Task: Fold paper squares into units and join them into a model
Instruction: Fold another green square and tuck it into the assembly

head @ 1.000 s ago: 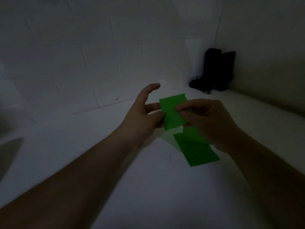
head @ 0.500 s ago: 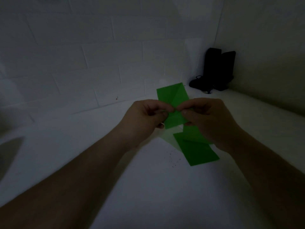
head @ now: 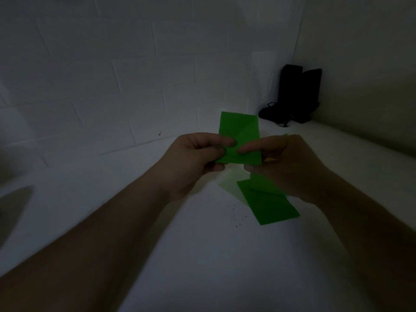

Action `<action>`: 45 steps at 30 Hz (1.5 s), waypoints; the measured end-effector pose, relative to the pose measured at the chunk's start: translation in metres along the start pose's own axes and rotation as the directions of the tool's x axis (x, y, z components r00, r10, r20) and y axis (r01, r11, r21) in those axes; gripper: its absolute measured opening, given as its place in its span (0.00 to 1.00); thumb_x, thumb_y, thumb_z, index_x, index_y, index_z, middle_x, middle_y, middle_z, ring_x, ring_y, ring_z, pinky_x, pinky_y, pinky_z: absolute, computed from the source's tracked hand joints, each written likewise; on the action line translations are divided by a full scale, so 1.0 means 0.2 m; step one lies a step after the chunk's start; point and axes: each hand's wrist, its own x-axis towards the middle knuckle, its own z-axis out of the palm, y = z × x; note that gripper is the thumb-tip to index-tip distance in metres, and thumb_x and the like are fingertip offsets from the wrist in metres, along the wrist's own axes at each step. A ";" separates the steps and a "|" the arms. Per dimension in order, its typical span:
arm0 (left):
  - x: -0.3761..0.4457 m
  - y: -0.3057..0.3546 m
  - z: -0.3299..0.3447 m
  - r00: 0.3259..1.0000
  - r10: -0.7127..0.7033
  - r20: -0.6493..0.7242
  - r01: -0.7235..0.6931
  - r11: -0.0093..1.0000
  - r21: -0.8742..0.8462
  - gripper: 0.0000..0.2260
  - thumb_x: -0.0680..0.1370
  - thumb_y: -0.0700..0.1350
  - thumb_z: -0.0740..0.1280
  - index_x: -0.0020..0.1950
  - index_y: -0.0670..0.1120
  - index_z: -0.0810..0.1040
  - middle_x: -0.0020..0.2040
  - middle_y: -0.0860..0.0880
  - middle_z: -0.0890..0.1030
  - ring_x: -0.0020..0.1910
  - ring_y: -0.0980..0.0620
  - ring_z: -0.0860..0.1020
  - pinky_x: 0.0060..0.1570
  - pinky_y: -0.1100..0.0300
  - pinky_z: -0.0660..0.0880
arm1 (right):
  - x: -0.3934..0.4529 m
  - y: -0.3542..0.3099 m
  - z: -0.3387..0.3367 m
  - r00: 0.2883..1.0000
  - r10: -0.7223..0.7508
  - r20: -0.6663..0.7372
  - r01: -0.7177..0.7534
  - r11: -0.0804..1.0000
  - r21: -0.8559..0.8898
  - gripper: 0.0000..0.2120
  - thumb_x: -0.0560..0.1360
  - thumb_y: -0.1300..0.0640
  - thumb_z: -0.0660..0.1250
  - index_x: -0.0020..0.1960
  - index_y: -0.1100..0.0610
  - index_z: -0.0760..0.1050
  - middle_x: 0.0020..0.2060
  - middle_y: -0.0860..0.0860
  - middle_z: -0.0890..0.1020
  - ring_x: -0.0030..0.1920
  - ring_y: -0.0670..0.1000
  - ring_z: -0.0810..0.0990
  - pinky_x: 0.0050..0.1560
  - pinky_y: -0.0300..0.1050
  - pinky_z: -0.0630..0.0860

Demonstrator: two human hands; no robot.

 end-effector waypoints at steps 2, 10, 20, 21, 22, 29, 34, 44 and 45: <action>0.00 0.00 0.01 0.999 -0.032 0.030 0.034 0.997 -0.068 0.14 0.81 0.30 0.62 0.48 0.43 0.86 0.51 0.46 0.87 0.47 0.51 0.85 0.42 0.63 0.81 | 0.00 0.00 0.01 0.999 0.001 -0.053 0.002 0.998 0.057 0.14 0.68 0.61 0.80 0.44 0.42 0.85 0.42 0.41 0.87 0.43 0.47 0.86 0.48 0.41 0.83; 0.01 -0.04 0.01 0.991 0.131 0.024 -0.131 0.991 0.021 0.21 0.75 0.20 0.63 0.55 0.42 0.84 0.48 0.41 0.87 0.48 0.50 0.86 0.54 0.58 0.82 | 0.01 -0.03 0.01 0.984 0.055 -0.171 -0.020 0.979 0.201 0.11 0.71 0.62 0.77 0.40 0.45 0.83 0.36 0.47 0.87 0.39 0.51 0.86 0.43 0.46 0.85; 0.00 -0.05 0.09 0.971 0.221 -0.094 -0.217 0.975 0.050 0.12 0.76 0.31 0.72 0.52 0.48 0.85 0.44 0.39 0.84 0.45 0.46 0.82 0.56 0.52 0.81 | 0.01 -0.04 0.03 0.970 0.081 -0.231 0.021 0.913 0.407 0.10 0.72 0.69 0.75 0.45 0.56 0.78 0.30 0.47 0.84 0.31 0.45 0.82 0.35 0.38 0.80; 0.00 -0.05 0.09 0.972 0.216 -0.093 -0.214 0.976 0.032 0.13 0.76 0.31 0.72 0.52 0.47 0.85 0.43 0.37 0.81 0.45 0.45 0.79 0.56 0.52 0.81 | 0.01 -0.04 0.04 0.969 0.077 -0.234 0.025 0.915 0.402 0.11 0.72 0.69 0.74 0.45 0.56 0.76 0.31 0.47 0.84 0.31 0.45 0.83 0.34 0.38 0.79; 0.00 -0.06 0.09 0.973 0.211 -0.091 -0.211 0.977 0.016 0.13 0.76 0.30 0.71 0.53 0.47 0.85 0.44 0.36 0.78 0.45 0.44 0.77 0.55 0.53 0.81 | 0.01 -0.04 0.04 0.967 0.071 -0.243 0.030 0.921 0.389 0.12 0.72 0.69 0.75 0.45 0.55 0.76 0.31 0.47 0.84 0.32 0.46 0.83 0.34 0.39 0.80; 0.01 -0.06 0.09 0.973 0.212 -0.096 -0.213 0.977 0.003 0.17 0.76 0.27 0.70 0.58 0.46 0.81 0.41 0.45 0.86 0.40 0.49 0.81 0.43 0.58 0.79 | 0.02 -0.01 0.05 0.969 0.054 -0.240 0.036 0.935 0.353 0.13 0.76 0.68 0.71 0.52 0.52 0.75 0.39 0.55 0.86 0.33 0.55 0.85 0.36 0.46 0.82; 0.01 -0.07 0.08 0.959 0.253 -0.124 -0.247 0.967 0.067 0.15 0.77 0.28 0.69 0.54 0.46 0.82 0.45 0.36 0.84 0.40 0.49 0.81 0.41 0.58 0.79 | 0.03 0.00 0.05 0.979 0.042 -0.198 0.029 0.940 0.341 0.15 0.78 0.71 0.66 0.53 0.51 0.74 0.35 0.57 0.84 0.35 0.58 0.85 0.40 0.49 0.84; 0.01 -0.07 0.09 0.942 0.317 -0.109 -0.303 0.944 0.128 0.15 0.77 0.29 0.70 0.57 0.46 0.82 0.43 0.34 0.81 0.41 0.46 0.80 0.44 0.55 0.79 | 0.01 -0.02 0.06 0.968 0.174 -0.179 -0.090 0.912 0.399 0.38 0.73 0.66 0.75 0.74 0.44 0.62 0.41 0.54 0.87 0.38 0.53 0.87 0.38 0.47 0.84; 0.01 -0.07 0.09 0.943 0.320 -0.096 -0.306 0.943 0.131 0.15 0.77 0.29 0.70 0.59 0.45 0.82 0.45 0.34 0.83 0.42 0.45 0.81 0.44 0.55 0.80 | 0.00 -0.03 0.07 0.965 0.192 -0.178 -0.105 0.907 0.407 0.43 0.72 0.66 0.77 0.77 0.42 0.59 0.44 0.55 0.87 0.39 0.51 0.87 0.37 0.43 0.82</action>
